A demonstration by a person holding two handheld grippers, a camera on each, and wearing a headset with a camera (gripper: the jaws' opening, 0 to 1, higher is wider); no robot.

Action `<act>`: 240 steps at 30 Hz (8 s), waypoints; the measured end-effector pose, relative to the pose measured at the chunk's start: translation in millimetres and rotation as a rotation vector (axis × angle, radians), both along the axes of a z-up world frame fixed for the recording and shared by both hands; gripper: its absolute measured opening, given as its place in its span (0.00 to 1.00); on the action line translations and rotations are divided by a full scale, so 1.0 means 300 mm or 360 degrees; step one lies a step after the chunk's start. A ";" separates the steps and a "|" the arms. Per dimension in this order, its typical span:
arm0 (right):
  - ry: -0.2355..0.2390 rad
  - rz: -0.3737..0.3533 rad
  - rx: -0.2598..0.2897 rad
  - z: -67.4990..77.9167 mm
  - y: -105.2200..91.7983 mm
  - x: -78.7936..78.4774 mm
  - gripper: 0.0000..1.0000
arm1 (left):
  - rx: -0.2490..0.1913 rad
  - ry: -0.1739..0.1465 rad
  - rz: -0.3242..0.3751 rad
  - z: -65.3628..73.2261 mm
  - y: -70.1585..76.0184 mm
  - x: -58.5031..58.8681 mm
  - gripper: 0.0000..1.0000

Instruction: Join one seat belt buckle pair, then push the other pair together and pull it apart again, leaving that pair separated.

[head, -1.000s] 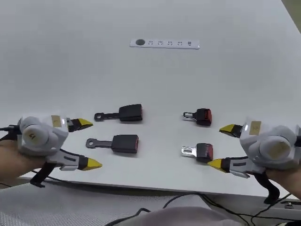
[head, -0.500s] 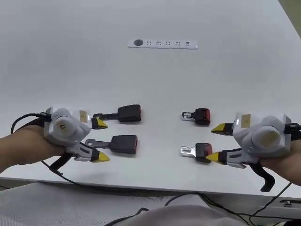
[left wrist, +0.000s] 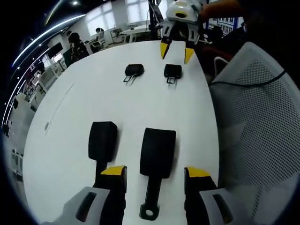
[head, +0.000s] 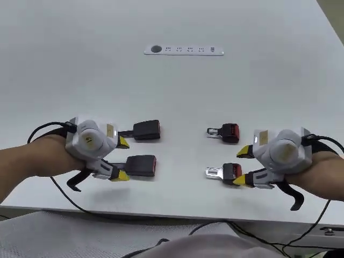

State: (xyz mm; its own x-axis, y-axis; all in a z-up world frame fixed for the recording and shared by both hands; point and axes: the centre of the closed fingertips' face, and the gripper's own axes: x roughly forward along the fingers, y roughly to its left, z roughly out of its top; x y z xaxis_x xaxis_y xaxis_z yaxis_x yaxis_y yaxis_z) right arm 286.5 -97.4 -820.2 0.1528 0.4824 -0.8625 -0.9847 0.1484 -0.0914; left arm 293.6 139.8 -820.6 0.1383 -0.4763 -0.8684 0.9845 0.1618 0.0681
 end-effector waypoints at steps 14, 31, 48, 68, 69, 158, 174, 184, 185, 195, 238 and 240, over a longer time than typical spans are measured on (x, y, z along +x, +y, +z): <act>0.0117 0.0086 -0.0092 -0.090 -0.007 0.003 0.34 | 0.0083 0.0076 -0.0096 -0.063 0.003 0.019 0.40; 0.0110 0.0127 -0.0131 -0.104 0.000 -0.004 0.32 | 0.0182 0.0058 -0.0186 -0.105 0.013 0.010 0.31; 0.0047 0.0097 -0.0095 -0.096 0.052 0.013 0.32 | 0.0140 0.0087 -0.0138 -0.104 0.004 0.008 0.31; 0.0054 0.0061 -0.0077 -0.098 0.115 0.022 0.32 | 0.0155 0.0103 -0.0127 -0.105 0.004 0.011 0.31; 0.0049 0.0073 -0.0079 -0.098 0.123 0.023 0.32 | 0.0158 0.0106 -0.0129 -0.106 0.005 0.011 0.31; 0.0038 0.0238 0.0089 -0.083 0.519 0.033 0.29 | 0.0282 0.0137 -0.0181 -0.104 0.006 0.007 0.30; 0.0064 0.0224 0.0100 -0.084 0.518 0.032 0.29 | 0.0317 0.0156 -0.0197 -0.110 0.011 0.009 0.30; 0.0079 0.0219 0.0111 -0.086 0.520 0.033 0.32 | 0.0329 0.0146 -0.0184 -0.110 0.007 0.009 0.32; 0.0075 0.0223 0.0110 -0.087 0.520 0.032 0.32 | 0.0334 0.0146 -0.0180 -0.110 0.007 0.008 0.32; 0.0050 0.0218 0.0119 -0.075 0.521 0.036 0.33 | 0.0276 0.0128 -0.0102 -0.099 0.010 0.006 0.32; -0.0113 -0.0010 -0.0050 -0.017 0.008 0.393 0.39 | 0.0168 -0.0019 0.0059 -0.037 -0.005 0.384 0.44; -0.0104 -0.0001 -0.0063 -0.027 -0.008 0.394 0.39 | 0.0187 -0.0009 0.0056 -0.051 -0.006 0.388 0.44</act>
